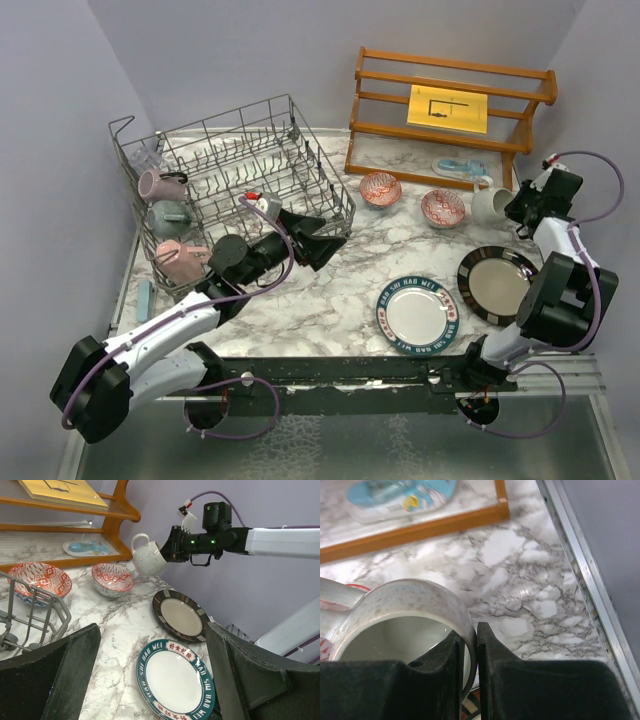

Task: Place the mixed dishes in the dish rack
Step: Pick up the cup at the center of the board.

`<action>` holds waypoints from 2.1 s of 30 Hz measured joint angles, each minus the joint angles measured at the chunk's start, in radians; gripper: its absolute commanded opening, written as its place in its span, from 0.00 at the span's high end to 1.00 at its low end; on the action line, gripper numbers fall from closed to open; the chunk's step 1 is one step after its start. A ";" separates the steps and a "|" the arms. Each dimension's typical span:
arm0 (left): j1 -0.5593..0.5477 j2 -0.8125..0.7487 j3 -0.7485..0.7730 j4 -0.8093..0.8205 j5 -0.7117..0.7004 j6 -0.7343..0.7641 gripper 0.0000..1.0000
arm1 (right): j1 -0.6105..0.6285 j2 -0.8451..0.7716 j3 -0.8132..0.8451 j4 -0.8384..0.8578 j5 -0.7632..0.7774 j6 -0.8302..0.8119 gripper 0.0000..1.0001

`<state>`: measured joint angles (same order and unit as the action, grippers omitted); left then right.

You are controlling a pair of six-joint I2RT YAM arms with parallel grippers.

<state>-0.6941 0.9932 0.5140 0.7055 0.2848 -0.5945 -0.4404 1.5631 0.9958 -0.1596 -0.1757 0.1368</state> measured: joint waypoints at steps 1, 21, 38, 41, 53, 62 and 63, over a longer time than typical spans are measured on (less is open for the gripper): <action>0.000 0.004 0.000 0.006 0.000 -0.008 0.12 | 0.000 -0.022 -0.007 0.015 -0.020 -0.008 0.99; 0.000 0.236 0.144 0.165 0.042 -0.237 0.14 | -0.013 -0.346 -0.162 0.198 -0.603 -0.042 0.99; -0.002 0.264 0.239 0.084 0.016 -0.427 0.13 | -0.008 -0.449 -0.323 0.578 -0.960 0.161 0.99; -0.002 0.239 0.245 0.045 -0.002 -0.430 0.13 | 0.007 -0.449 -0.337 0.623 -0.978 0.174 0.99; -0.002 0.204 0.314 -0.275 -0.150 -0.575 0.13 | 0.085 -0.414 -0.410 0.776 -1.053 0.134 0.99; -0.002 0.177 0.314 -0.379 -0.192 -0.632 0.13 | 0.126 -0.395 -0.415 0.773 -1.057 -0.009 0.99; -0.002 0.177 0.314 -0.385 -0.192 -0.632 0.13 | 0.127 -0.395 -0.418 0.773 -1.062 -0.022 0.99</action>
<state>-0.6960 1.1706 0.8284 0.3210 0.0925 -1.2270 -0.3138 1.1679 0.5774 0.6132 -1.2373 0.1150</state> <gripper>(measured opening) 0.870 0.129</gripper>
